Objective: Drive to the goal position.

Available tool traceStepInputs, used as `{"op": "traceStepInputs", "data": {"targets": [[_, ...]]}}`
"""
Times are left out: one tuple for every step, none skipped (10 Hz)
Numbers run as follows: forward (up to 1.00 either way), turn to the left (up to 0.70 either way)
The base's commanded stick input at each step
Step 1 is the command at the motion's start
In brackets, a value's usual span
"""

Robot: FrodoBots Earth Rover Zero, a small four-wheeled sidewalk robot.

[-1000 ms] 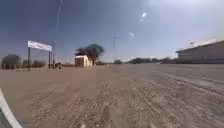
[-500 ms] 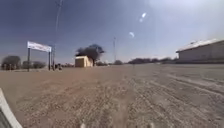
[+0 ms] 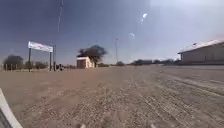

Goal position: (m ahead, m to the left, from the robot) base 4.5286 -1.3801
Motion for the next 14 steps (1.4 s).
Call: {"op": "traceStepInputs", "data": {"targets": [[0.7, -0.3], [0.7, -0.26], [0.7, -0.22], [0.7, -0.18], [0.7, -0.14], [0.7, -0.1], [0.7, -0.06], [0.7, -0.02], [0.7, -0.1], [0.7, -0.3], [0.7, -0.35], [0.7, -0.35], [0.7, -0.33], [0.7, -0.17]]}}
